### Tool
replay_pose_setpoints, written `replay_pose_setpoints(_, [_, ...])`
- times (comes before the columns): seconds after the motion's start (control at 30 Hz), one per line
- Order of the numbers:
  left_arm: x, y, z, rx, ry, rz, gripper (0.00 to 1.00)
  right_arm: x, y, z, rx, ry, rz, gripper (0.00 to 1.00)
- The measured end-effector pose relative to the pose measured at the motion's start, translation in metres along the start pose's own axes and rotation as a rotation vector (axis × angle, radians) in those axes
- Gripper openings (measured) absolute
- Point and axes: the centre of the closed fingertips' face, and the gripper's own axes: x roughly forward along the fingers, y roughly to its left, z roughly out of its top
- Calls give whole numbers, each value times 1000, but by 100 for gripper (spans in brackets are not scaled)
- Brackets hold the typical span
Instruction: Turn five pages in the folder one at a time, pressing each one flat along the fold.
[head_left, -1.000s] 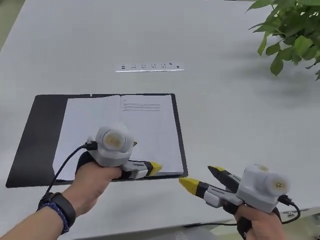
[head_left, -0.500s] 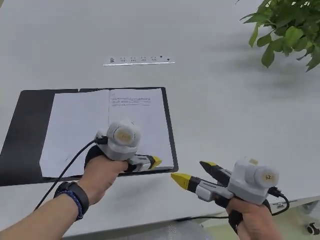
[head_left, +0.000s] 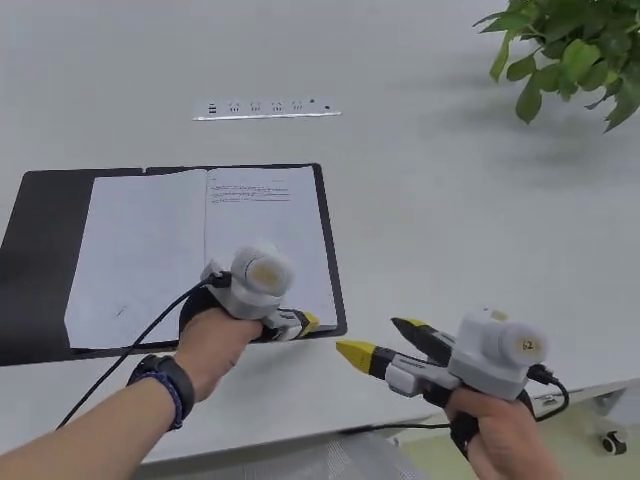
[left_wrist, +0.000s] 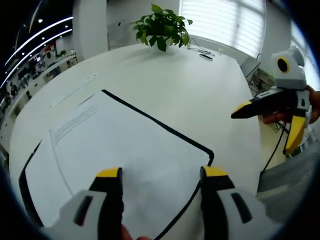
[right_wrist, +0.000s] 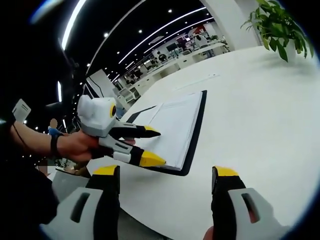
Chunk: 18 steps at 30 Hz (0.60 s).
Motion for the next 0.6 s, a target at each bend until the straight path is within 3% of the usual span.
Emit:
replay_pose_setpoints(0.27, [1,2,-3,7,-5,12,62,4,2,-1,8,7,8,73])
replay_pose_setpoints(0.6, [-2,8,-2,-39,-35,-2,56,20,1,15,36,-26,32,70])
